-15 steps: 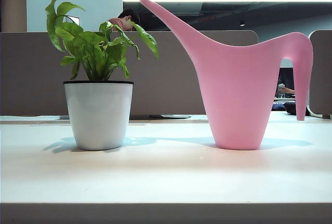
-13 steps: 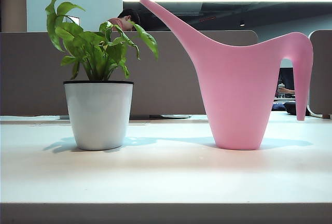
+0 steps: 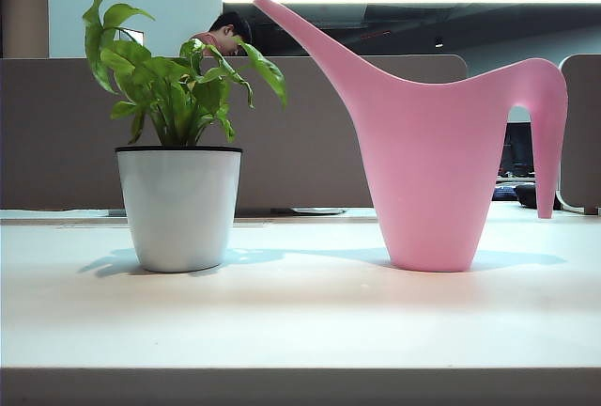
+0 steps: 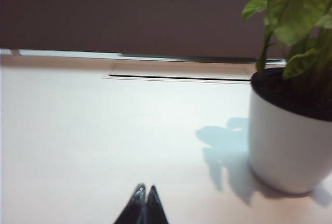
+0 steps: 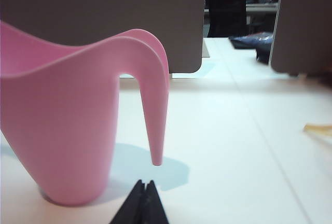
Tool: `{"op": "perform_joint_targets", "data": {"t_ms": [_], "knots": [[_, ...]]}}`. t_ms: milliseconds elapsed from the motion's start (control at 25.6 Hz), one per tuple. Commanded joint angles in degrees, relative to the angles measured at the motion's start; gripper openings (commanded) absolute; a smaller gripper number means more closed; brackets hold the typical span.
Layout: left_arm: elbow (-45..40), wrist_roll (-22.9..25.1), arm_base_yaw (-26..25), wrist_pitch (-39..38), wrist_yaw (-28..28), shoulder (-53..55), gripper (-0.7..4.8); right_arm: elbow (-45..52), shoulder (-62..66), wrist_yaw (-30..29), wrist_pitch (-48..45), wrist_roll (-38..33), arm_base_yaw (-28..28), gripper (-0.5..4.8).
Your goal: Pick up the watering can from the table, water the potted plant, and put the can back.
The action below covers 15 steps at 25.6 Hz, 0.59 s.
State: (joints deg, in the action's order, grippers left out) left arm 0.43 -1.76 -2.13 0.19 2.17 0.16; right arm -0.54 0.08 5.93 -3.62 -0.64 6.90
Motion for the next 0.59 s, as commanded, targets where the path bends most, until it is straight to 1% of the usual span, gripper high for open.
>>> {"op": "perform_joint_targets", "data": {"t_ms": [39, 117, 195, 235, 274, 313, 430, 586], "knots": [[2.3, -6.2, 0.0, 0.2, 2.0, 0.0, -0.05, -3.7, 0.0, 0.7, -1.6, -5.3, 0.0, -0.03], [5.8, -7.3, 0.0, -1.0, 4.5, 0.0, -0.05, -8.0, 0.5, 0.7, -0.8, -6.2, 0.0, -0.04], [8.8, -7.2, 0.0, -3.7, 4.5, 0.0, -0.05, -11.4, 1.4, 0.6, 0.6, -7.1, 0.0, -0.04], [13.1, -5.9, 0.0, -8.2, 4.5, 0.2, -0.05, -15.2, 3.1, 0.6, 3.4, -7.0, 0.0, -0.05], [15.6, -4.5, 0.0, -10.5, 4.6, 0.6, -0.05, -17.6, 4.4, 0.7, 5.9, -7.0, 0.0, -0.05], [17.6, -4.0, 0.0, -12.0, 4.6, 1.1, -0.05, -19.0, 5.3, 0.7, 7.6, -7.0, 0.0, -0.05], [23.0, -4.3, 0.1, -14.1, 5.0, 3.5, -0.05, -25.5, 10.6, 2.5, 14.7, -7.1, 0.0, -0.05], [28.2, -4.7, 0.1, -16.1, 8.6, 8.9, -0.05, -31.1, 18.2, 5.8, 18.0, -6.8, 0.0, -0.05]]}}
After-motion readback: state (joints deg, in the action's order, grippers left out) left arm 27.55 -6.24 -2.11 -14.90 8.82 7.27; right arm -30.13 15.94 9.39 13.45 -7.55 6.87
